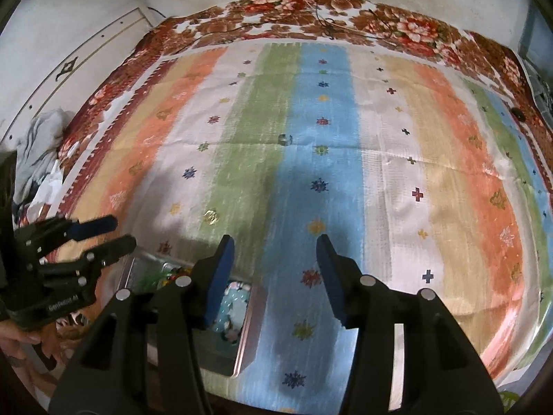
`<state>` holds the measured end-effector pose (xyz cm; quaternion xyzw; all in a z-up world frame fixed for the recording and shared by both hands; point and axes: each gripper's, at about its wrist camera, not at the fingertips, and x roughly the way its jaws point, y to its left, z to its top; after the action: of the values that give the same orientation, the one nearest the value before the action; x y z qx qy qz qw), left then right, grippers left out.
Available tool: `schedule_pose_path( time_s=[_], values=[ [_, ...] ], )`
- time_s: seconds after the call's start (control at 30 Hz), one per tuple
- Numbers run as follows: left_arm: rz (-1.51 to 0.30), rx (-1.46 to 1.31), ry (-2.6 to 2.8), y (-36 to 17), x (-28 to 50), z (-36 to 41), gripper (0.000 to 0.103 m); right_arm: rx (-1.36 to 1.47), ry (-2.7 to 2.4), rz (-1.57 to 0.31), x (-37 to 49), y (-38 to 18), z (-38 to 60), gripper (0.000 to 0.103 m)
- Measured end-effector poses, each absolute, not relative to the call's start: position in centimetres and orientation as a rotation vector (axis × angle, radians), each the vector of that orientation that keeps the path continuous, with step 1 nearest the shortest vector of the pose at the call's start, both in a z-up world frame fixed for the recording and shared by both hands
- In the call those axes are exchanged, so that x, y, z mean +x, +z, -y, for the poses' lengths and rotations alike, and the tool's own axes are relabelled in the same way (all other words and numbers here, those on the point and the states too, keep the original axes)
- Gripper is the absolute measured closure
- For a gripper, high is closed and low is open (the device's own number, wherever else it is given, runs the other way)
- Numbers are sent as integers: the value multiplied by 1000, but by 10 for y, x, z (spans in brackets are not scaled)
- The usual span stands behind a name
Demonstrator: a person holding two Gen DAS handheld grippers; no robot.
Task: Organize jewelry
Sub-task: 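Move left tool to the gold charm while right tool moves to the silver ring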
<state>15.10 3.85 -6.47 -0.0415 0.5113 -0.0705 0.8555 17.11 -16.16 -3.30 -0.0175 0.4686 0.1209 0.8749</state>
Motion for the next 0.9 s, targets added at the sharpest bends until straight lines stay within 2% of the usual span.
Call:
schedule_pose_path(
  time_s=[0.4, 0.67, 0.9],
  values=[
    [-1177, -68, -168, -98, 191, -31, 59, -57, 219, -1017, 224, -48, 153, 51],
    [-1203, -64, -162, -112, 207, -21, 54, -66, 196, -1051, 258, -65, 152, 51],
    [-1240, -73, -157, -125, 221, -15, 54, -137, 175, -1069, 286, -81, 142, 50]
  ],
)
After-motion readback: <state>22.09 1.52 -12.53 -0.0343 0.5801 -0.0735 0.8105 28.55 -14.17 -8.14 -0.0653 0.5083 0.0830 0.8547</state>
